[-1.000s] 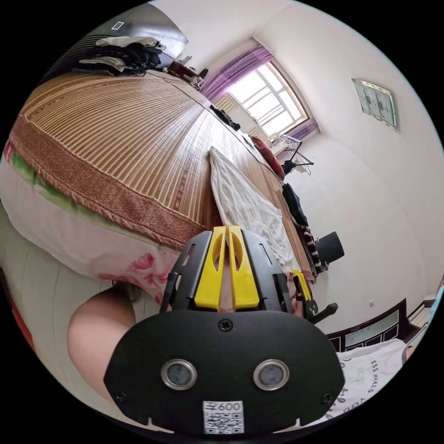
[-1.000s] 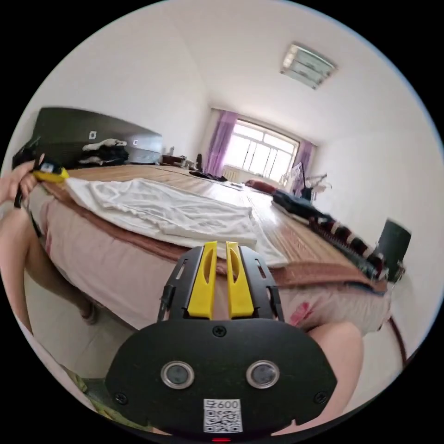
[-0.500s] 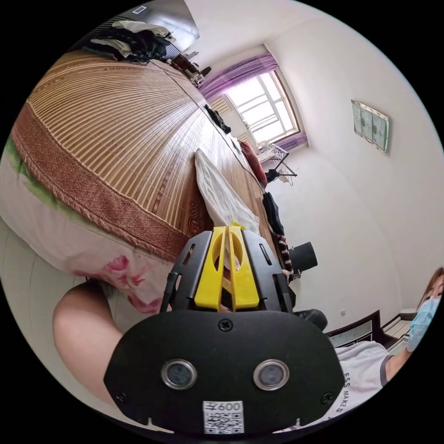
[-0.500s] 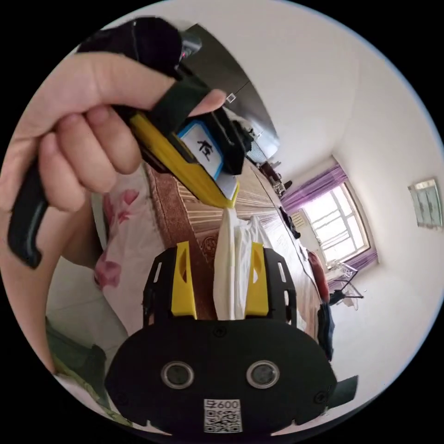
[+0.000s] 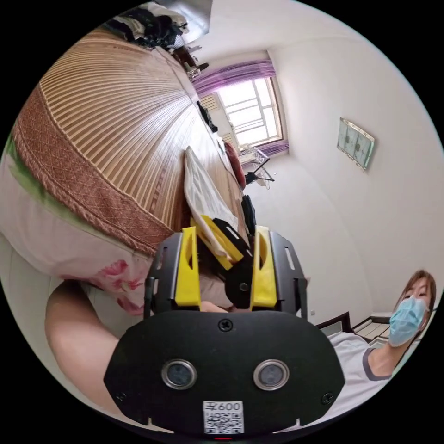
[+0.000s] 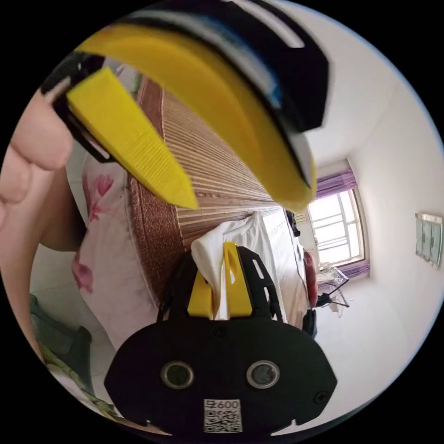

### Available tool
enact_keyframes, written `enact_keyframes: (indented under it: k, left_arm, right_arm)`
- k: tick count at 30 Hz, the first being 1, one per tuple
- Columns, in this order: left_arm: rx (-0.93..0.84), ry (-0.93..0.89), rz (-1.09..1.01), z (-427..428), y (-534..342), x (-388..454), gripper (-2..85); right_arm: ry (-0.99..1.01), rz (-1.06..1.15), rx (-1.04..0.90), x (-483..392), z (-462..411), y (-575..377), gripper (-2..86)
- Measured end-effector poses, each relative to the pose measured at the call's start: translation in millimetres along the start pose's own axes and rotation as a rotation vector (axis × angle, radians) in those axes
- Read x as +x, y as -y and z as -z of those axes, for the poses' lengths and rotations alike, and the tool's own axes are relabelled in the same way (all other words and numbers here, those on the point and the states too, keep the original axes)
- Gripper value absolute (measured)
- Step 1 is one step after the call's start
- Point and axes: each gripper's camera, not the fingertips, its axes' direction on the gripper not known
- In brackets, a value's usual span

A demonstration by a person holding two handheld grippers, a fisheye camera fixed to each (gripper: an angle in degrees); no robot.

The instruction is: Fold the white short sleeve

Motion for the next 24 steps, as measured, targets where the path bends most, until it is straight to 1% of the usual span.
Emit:
enact_keyframes:
  k: [2, 5, 7, 9, 10, 13, 15, 16, 18, 22, 24]
  left_arm:
    - [-0.039, 0.010, 0.033, 1.5, 20.0, -12.9, 16.8]
    - [-0.101, -0.031, 0.110, -4.4, 58.1, -28.5, 16.9]
    - [-0.127, -0.002, 0.137, -9.8, 83.2, -30.5, 16.8]
    - [-0.174, 0.183, 0.135, -15.2, 119.6, -29.1, 15.5]
    - [-0.179, 0.227, 0.133, -15.5, 137.1, -28.3, 14.3]
    - [-0.172, 0.234, 0.165, -11.8, 167.0, -28.5, 10.8]
    - [-0.159, 0.351, 0.174, 1.5, 186.6, -25.1, 5.1]
    - [-0.171, 0.370, 0.167, 7.3, 192.8, -21.1, 4.4]
    - [-0.165, 0.347, 0.168, 18.8, 197.9, -11.5, 3.7]
    - [-0.062, 0.320, 0.188, 52.5, 206.9, 31.8, 2.9]
    - [-0.030, 0.331, 0.185, 60.9, 215.4, 60.1, 2.7]
  right_arm:
    - [-0.006, -0.035, 0.074, 4.7, 28.0, -13.7, -0.8]
    - [0.001, -0.027, 0.127, -2.8, 62.1, -30.6, -0.8]
    - [0.005, -0.018, 0.157, -11.5, 81.6, -42.0, -0.8]
    - [0.006, -0.003, 0.187, -22.3, 100.1, -53.9, -0.8]
    - [-0.003, 0.025, 0.206, -31.5, 110.9, -61.9, -0.8]
    - [-0.041, 0.077, 0.247, -52.7, 131.7, -84.0, -0.8]
    - [-0.019, 0.067, 0.264, -56.7, 139.3, -98.1, -0.8]
    - [-0.002, 0.051, 0.272, -56.6, 140.1, -107.9, -0.8]
    - [0.047, 0.003, 0.276, -50.7, 135.3, -121.7, -0.8]
    - [0.293, -0.246, 0.354, -15.2, 122.7, -159.3, -0.8]
    - [0.346, -0.344, 0.416, -0.3, 118.2, -180.5, -0.8]
